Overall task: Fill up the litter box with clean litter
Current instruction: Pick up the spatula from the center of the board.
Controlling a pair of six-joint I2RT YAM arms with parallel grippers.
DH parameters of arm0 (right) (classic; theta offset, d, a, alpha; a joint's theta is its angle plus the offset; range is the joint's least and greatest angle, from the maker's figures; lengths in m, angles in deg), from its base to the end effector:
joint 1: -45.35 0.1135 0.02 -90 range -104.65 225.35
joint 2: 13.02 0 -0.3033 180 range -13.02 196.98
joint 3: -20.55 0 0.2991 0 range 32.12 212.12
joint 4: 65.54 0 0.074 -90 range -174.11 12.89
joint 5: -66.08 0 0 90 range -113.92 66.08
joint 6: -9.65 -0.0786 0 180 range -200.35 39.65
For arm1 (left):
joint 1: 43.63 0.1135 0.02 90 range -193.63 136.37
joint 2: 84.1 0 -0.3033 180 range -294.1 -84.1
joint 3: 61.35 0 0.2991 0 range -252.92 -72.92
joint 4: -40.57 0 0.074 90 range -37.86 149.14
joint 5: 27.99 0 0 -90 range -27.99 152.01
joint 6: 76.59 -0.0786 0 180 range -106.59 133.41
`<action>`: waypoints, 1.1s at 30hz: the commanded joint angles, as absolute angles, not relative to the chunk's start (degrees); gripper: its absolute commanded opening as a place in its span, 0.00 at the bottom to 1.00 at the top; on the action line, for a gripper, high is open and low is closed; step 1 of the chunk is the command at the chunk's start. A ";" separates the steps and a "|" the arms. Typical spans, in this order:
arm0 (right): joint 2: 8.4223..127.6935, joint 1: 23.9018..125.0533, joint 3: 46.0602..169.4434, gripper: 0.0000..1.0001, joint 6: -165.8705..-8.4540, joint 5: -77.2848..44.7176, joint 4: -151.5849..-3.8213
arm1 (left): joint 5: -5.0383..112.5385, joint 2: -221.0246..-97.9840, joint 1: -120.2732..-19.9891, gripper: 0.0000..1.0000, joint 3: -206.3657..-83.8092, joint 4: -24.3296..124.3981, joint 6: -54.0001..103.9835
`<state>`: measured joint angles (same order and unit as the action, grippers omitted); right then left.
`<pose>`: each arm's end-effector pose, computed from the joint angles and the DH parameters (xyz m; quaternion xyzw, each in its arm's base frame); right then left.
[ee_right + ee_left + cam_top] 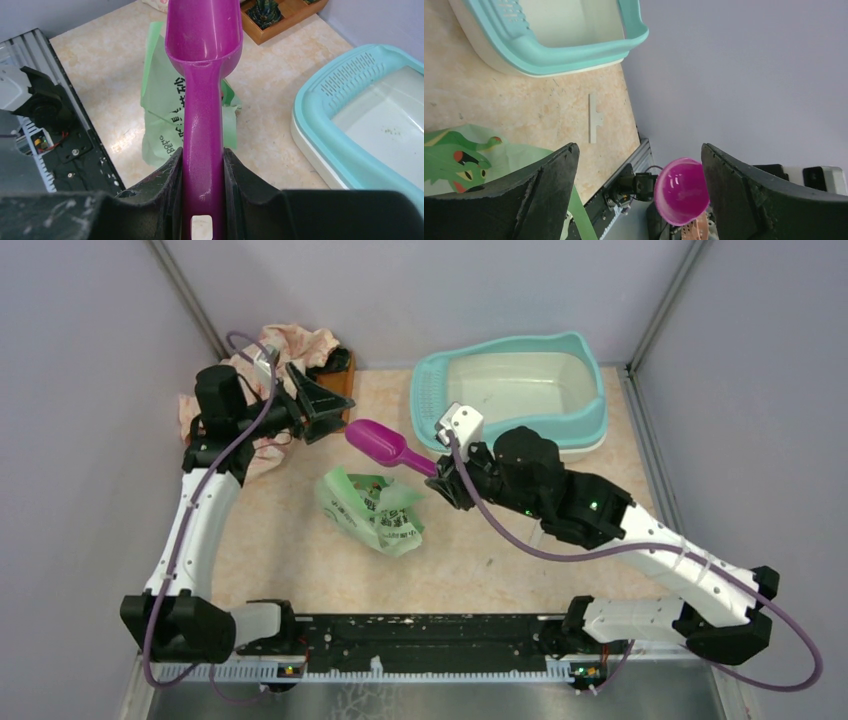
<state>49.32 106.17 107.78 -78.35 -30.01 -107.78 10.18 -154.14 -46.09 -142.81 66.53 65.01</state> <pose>0.1515 0.2542 0.4626 -0.3924 0.7030 0.2532 0.5363 0.3253 -0.0758 0.4270 -0.0526 0.7582 -0.5580 0.3332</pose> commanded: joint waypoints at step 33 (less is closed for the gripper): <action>45.87 108.68 124.57 0.00 -97.69 -22.23 -153.30 | 17.54 -144.31 -42.40 0.99 -136.55 97.67 53.40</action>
